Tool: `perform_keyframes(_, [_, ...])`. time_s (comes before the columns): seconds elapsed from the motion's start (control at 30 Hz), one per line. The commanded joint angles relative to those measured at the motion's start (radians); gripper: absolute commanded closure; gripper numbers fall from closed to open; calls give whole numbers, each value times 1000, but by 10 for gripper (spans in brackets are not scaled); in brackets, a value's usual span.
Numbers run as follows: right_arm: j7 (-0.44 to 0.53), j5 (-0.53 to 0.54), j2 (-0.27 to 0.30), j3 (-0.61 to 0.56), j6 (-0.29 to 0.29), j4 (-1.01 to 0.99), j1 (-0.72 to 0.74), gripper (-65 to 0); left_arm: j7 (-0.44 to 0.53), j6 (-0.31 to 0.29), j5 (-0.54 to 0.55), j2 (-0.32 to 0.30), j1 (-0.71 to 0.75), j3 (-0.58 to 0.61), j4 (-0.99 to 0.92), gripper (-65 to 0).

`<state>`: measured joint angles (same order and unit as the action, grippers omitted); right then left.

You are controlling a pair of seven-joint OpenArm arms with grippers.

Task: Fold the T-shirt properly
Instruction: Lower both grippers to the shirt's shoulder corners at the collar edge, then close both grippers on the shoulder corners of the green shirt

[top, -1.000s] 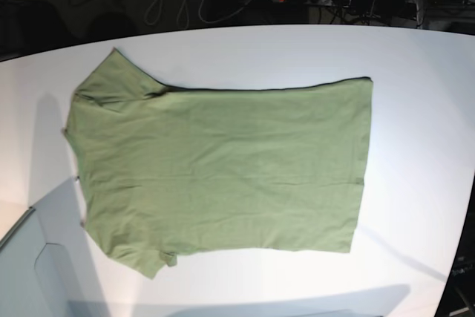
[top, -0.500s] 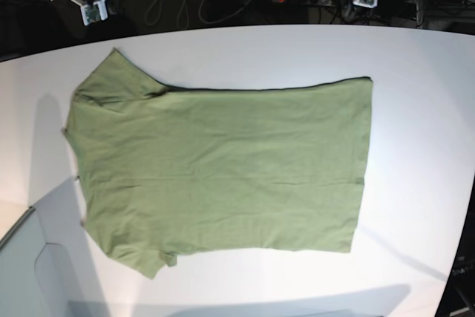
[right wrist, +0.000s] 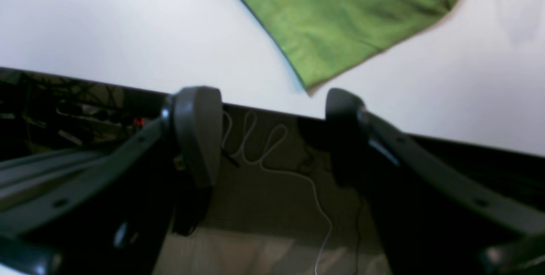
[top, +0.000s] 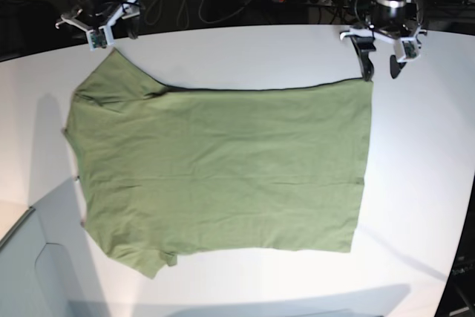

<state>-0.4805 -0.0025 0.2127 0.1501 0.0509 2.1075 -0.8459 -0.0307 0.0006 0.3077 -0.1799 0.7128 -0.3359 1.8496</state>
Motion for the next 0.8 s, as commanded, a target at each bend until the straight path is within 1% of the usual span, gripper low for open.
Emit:
perform_keyframes(0.0, [16,2,6,4,4,15,-8,-364,30,-1,3,-5,-22,-6,-6,-355])
perform_keyframes(0.3, [15,0,11,4,5,14,-9,-364,30,-1,3,-7,-178,-4,-216,-356])
perform_keyframes(0.4, [-27,0,12,4,5,11,-5,-364,30,-3,3,-5,-195,1,-250,-357])
perform_keyframes(0.53, [-74,0,8,6,5,9,17,-364,30,-3,3,-13,-209,53,-295,-355])
perform_keyframes(0.77, [-73,0,8,6,5,9,17,-364,31,-3,3,-5,-209,76,-301,-353])
